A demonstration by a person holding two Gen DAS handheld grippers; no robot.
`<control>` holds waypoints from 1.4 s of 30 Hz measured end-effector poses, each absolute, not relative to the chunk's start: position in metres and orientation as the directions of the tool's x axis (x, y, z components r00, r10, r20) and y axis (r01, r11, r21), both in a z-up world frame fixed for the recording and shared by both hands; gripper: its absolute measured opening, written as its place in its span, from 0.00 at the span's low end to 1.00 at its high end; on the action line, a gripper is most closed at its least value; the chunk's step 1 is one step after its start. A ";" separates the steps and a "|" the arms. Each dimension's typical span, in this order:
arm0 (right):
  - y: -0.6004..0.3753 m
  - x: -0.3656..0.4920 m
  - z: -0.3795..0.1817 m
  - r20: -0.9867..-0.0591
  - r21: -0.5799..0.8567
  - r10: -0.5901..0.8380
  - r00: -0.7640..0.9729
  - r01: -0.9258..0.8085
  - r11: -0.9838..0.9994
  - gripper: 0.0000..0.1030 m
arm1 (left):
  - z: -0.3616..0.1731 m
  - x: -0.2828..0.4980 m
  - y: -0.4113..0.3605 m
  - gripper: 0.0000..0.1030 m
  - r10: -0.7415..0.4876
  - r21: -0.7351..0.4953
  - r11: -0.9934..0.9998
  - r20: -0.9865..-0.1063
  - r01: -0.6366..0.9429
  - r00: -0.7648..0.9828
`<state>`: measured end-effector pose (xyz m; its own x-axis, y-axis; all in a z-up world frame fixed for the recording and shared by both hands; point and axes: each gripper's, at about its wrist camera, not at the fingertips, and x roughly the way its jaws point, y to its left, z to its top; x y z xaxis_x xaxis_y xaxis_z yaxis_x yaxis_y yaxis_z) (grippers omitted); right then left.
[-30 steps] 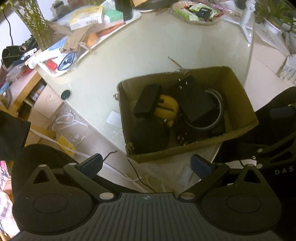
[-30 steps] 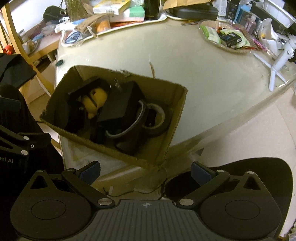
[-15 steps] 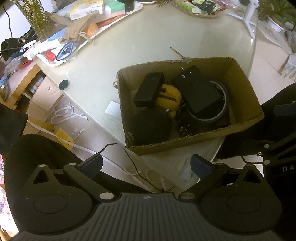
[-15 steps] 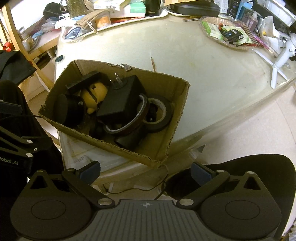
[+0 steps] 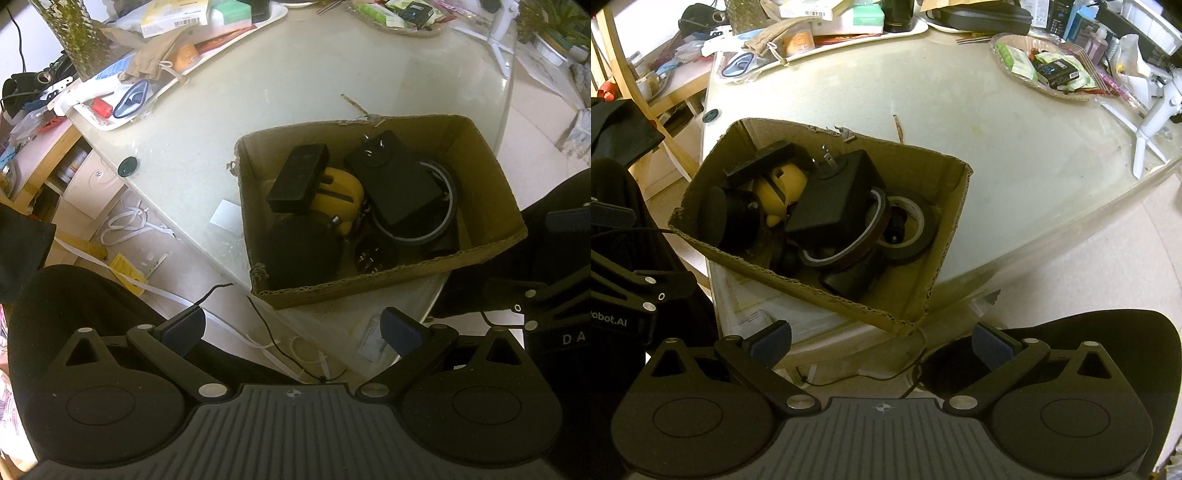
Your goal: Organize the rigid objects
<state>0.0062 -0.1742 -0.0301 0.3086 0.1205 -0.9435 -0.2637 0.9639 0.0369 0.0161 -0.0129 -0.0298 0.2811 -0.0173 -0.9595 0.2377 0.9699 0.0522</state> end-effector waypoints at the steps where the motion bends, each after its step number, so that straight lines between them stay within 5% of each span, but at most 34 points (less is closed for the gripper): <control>1: -0.174 0.006 -0.030 -0.944 0.035 0.119 0.309 -0.263 0.964 1.00 | -0.030 0.016 -0.013 1.00 -0.017 0.052 0.970 -0.960 0.237 0.281; 42: -0.177 0.007 -0.031 -0.943 0.041 0.122 0.309 -0.256 0.966 1.00 | -0.031 0.017 -0.011 1.00 -0.009 0.059 0.970 -0.960 0.236 0.278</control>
<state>0.0073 -0.1765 -0.0308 0.3092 0.1220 -0.9432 -0.2557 0.9659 0.0411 0.0170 -0.0106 -0.0313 0.2782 -0.0091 -0.9605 0.2355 0.9701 0.0590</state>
